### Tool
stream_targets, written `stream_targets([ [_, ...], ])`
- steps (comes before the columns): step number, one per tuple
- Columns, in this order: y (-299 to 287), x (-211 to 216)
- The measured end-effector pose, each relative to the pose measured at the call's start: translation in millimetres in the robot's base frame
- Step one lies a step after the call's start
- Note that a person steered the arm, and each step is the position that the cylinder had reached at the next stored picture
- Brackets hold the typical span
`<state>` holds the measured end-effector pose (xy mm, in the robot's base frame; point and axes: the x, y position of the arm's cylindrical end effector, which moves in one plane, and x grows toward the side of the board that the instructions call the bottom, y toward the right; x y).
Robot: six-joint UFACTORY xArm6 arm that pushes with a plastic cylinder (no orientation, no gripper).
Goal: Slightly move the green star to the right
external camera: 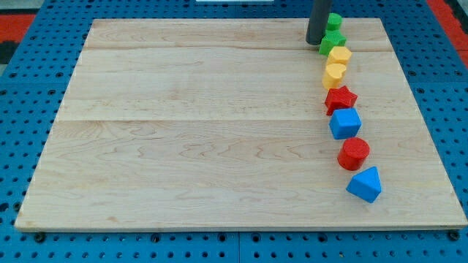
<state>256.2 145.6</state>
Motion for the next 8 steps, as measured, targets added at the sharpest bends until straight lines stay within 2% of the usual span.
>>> stream_targets([
  [2,-8.4,3.7],
  [3,-17.8,23.2],
  [4,-22.4,63.6],
  [5,-22.0,74.8],
  [8,-5.2,85.0],
])
